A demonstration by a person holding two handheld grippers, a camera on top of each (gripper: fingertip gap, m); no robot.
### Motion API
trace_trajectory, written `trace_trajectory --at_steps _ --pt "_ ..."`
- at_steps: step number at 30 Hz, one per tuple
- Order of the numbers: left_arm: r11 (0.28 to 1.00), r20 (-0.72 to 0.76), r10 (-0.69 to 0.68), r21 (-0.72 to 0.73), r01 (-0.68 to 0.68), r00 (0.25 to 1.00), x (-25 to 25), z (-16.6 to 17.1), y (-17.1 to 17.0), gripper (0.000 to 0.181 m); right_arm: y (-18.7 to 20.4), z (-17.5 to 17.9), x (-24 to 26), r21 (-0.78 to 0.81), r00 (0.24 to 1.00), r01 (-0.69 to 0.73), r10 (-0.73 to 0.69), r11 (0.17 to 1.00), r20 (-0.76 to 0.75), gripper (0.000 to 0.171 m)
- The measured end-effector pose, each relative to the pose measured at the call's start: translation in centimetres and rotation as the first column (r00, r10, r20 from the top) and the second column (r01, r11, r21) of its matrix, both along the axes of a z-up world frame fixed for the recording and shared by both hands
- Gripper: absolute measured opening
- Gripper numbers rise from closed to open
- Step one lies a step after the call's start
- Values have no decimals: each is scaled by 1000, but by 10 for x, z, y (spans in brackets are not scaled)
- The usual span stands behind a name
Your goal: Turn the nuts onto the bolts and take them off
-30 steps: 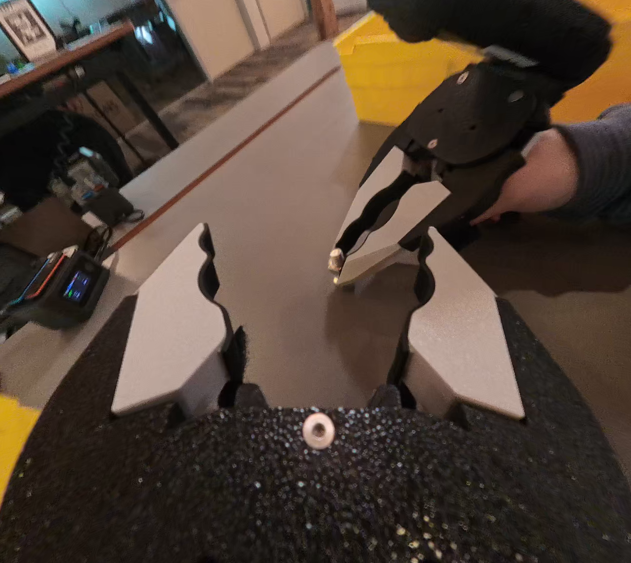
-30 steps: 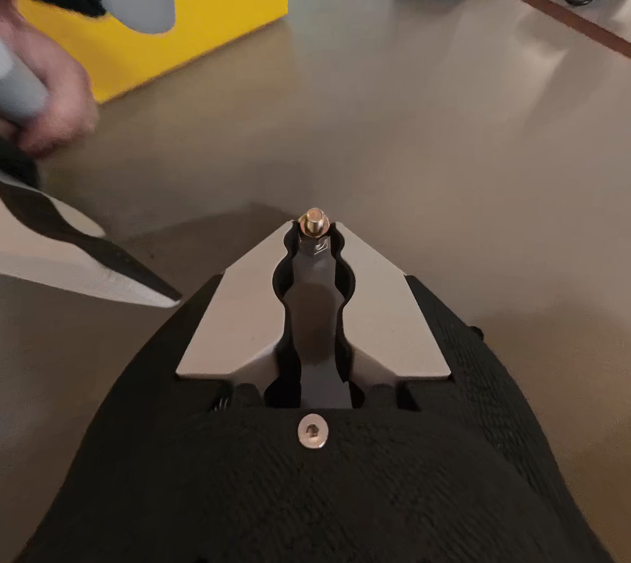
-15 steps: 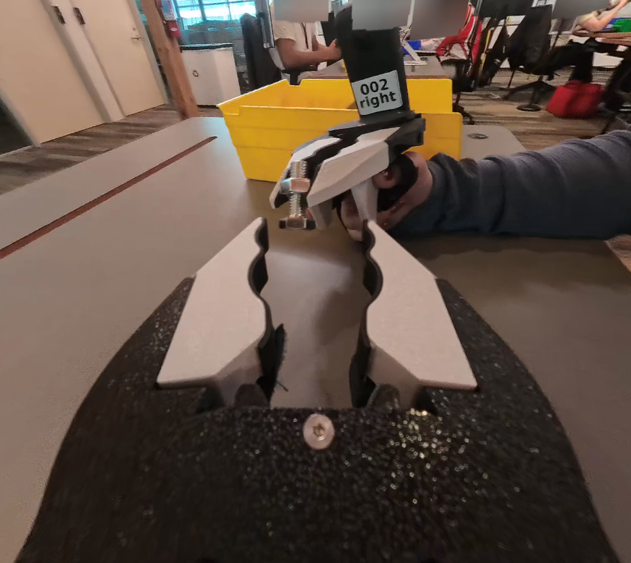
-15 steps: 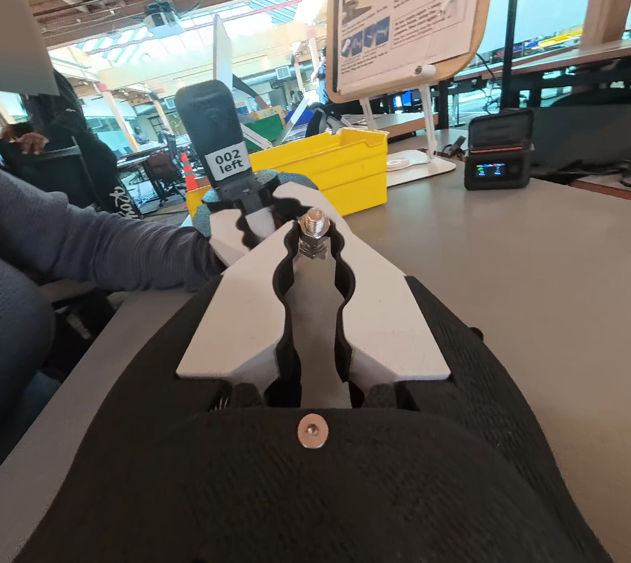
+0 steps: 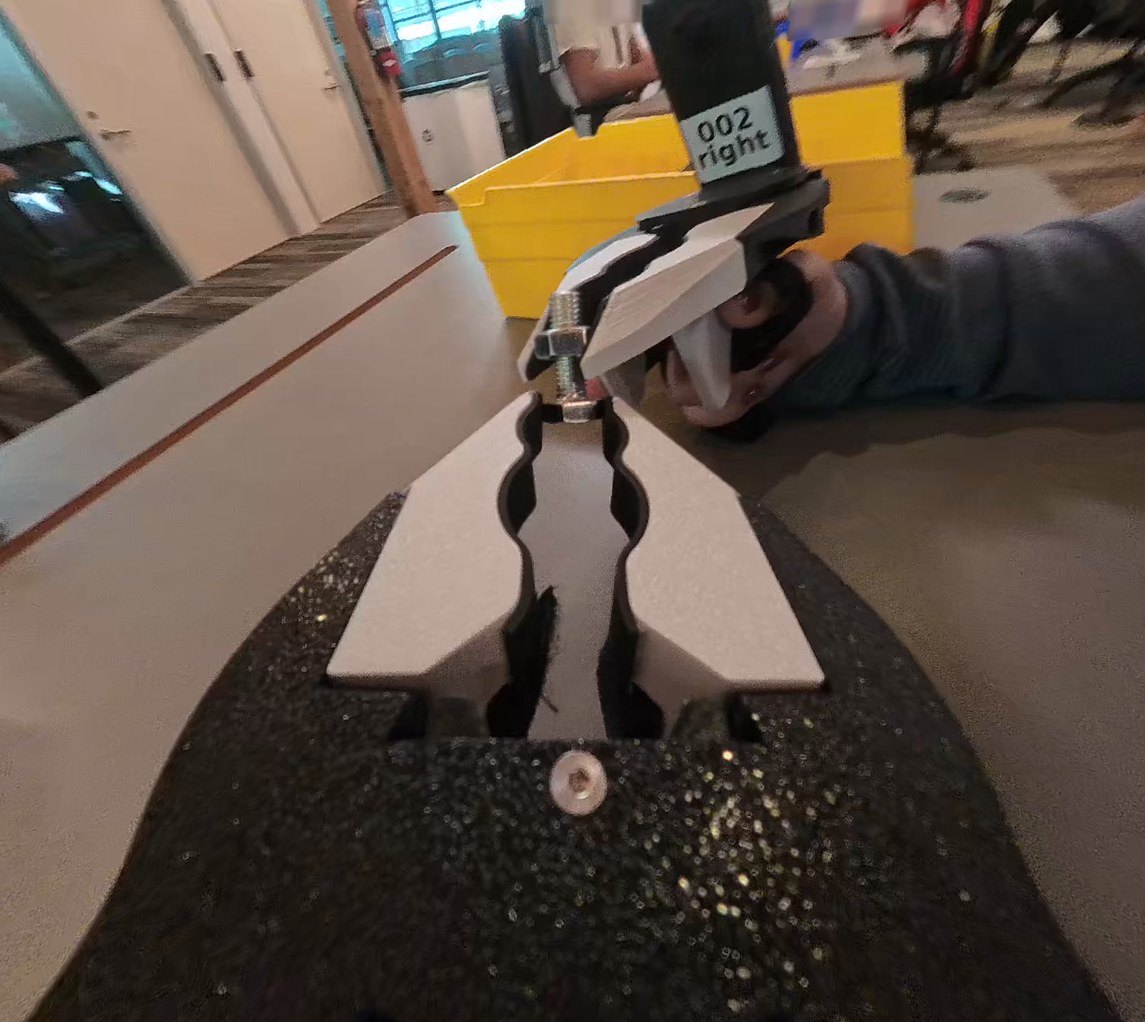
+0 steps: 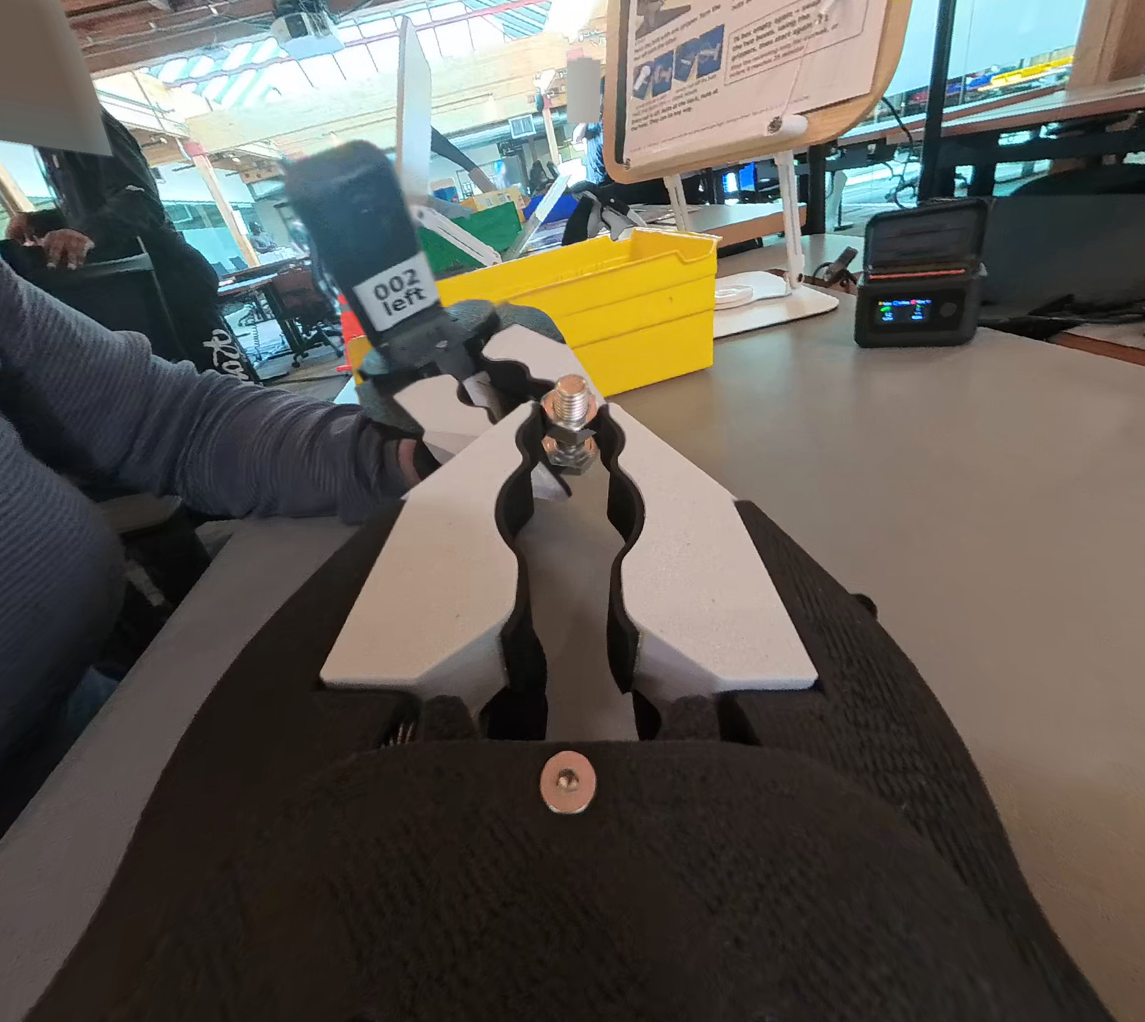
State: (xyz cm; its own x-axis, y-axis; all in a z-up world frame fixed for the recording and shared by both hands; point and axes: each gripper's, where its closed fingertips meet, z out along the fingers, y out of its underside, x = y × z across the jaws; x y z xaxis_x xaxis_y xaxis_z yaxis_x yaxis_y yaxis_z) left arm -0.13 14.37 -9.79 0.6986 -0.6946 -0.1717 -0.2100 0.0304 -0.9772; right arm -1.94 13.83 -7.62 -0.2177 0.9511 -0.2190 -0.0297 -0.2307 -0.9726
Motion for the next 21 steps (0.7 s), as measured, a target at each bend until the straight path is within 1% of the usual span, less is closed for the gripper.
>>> trace_trajectory --at_steps 1,3,5,6,8,9,10,12,14,15,17,19,20,21 --pt "999 -46 35 18 -34 998 -3 0 2 17 2 -1 -1 2 1000 19 -19 1000 5 17" --pt "992 -169 108 81 -95 980 -8 -3 5 17 4 -2 -3 37 998 67 -68 997 12 17" --pt "974 -336 200 166 -151 920 -21 -12 10 17 8 -2 -2 73 991 129 -131 989 21 33" --pt "965 -404 230 211 -155 885 -25 -16 12 16 10 -9 -3 84 986 140 -147 987 75 42" --pt "946 -528 274 298 -126 804 -30 -23 13 17 10 -30 -4 104 962 124 -145 987 231 63" --pt "939 -586 285 328 -100 759 -32 -28 14 17 10 -38 -3 113 949 116 -143 987 282 70" --pt "939 -636 276 339 -61 721 -32 -35 14 16 7 -41 -2 112 944 99 -129 989 304 70" --pt "941 -692 254 340 -6 676 -30 -46 13 16 2 -46 -1 77 937 61 -84 995 341 69" --pt "939 -692 244 343 12 679 -27 -47 13 16 -3 -55 0 42 915 32 -46 999 400 69" --pt "938 -683 232 345 26 693 -24 -46 12 16 -6 -59 0 39 906 19 -34 999 423 69" --pt "942 -686 213 334 41 696 -22 -49 10 16 -12 -63 0 59 892 -9 -19 998 451 68" --pt "950 -700 189 308 52 689 -21 -55 10 16 -17 -62 -2 110 898 -30 -21 993 438 67" --pt "953 -707 178 298 61 684 -19 -58 10 16 -21 -56 -2 151 916 -44 -21 988 400 65" --pt "954 -712 171 293 66 681 -18 -60 9 16 -28 -48 -2 190 939 -76 6 979 343 53"
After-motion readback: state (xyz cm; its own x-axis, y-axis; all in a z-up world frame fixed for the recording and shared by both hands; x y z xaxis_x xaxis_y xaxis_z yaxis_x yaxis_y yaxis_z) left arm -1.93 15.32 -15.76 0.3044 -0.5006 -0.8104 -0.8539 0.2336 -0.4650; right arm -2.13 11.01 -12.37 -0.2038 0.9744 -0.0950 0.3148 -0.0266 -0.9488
